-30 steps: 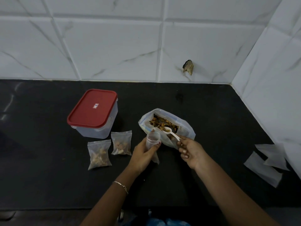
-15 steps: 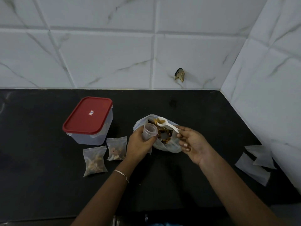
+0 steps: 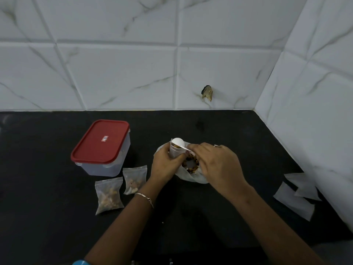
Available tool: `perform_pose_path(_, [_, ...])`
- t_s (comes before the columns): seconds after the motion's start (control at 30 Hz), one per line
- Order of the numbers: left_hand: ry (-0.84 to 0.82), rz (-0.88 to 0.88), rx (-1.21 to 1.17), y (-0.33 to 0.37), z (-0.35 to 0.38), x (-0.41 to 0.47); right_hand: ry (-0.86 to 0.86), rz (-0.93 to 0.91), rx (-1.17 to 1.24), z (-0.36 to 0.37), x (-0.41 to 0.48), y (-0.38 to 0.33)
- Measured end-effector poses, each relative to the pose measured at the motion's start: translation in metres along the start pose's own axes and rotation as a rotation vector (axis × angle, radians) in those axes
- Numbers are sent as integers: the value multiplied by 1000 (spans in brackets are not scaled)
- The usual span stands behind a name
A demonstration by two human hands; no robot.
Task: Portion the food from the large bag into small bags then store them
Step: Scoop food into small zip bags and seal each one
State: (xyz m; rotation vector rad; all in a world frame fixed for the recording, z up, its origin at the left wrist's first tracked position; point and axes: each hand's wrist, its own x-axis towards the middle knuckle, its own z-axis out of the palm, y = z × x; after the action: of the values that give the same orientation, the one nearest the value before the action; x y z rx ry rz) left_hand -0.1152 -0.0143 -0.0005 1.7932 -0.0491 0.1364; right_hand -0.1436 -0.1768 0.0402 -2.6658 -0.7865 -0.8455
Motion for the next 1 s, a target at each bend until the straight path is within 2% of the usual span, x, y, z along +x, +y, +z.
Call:
perform_pose_path(0.1, [-5,-19,-32,-1,-2,1,70,-115,-98,4,-1,6])
perform_pose_path(0.17, [-5,-22,-43,-2,-5,2,80,-84,-54,3,-2,6])
perform_pose_path(0.23, [-6,-29,-38,-3,-6,2,91,115,200,3,-1,3])
perform_pose_path(0.33, [-31,-21,-12,-5,-9,2,95,576,777,10,0,3])
perform_pose_path(0.37, [-54,-34,18,-7,-10,1,97,693,881,15,-2,7])
perform_pose_path(0.43, [-117,-80,130,-14,-13,-4,73,771,870,28,-10,18])
perform_pose_path(0.57, [-164,-118,396,-36,-18,-18,-103,641,586,55,-25,29])
perform_pose_path(0.73, [-90,-98,432,-51,-23,-31,-261,408,64,68,-15,27])
perform_pose_path(0.9, [-101,-70,377,-56,-25,-34,-365,159,-42,83,-2,21])
perform_pose_path(1.0, [-126,-120,330,-56,-28,-34,-419,86,-35,87,4,23])
